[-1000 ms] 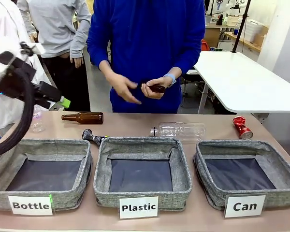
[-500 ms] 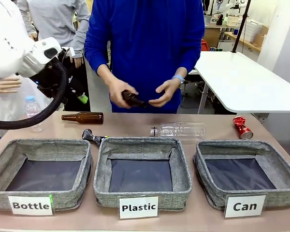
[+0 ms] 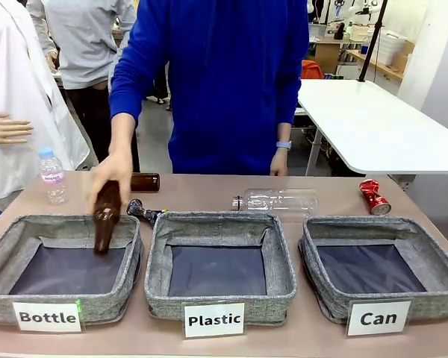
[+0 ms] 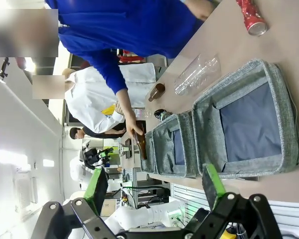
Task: Sort the can waste into the basket.
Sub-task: Pick up the can waste from the table and place it in the right Fabric basket.
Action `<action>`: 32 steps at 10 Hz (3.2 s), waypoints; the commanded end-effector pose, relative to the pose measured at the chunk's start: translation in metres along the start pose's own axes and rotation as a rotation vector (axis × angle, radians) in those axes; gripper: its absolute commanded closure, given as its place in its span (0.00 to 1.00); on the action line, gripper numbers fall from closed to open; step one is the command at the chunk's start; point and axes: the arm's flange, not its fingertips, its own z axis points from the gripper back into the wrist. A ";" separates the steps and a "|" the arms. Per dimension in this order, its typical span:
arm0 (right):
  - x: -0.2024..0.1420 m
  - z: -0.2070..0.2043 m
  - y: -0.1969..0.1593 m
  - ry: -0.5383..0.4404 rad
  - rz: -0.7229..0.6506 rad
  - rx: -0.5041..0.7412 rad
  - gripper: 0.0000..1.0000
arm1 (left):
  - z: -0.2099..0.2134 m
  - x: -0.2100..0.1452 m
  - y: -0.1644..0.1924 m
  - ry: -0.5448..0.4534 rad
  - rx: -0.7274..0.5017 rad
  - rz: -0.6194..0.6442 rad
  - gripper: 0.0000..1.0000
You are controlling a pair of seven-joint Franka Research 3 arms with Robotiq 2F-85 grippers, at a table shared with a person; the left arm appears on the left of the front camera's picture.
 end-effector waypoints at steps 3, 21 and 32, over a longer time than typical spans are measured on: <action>0.002 0.002 0.002 -0.006 0.029 0.019 0.00 | 0.049 -0.043 0.096 -0.173 -0.044 0.258 0.00; 0.002 0.002 0.002 -0.006 0.029 0.019 0.00 | -0.298 0.118 -0.110 0.022 0.422 -0.308 0.00; 0.002 0.002 0.002 -0.006 0.029 0.019 0.00 | -0.329 0.139 -0.104 0.472 0.008 -1.225 0.00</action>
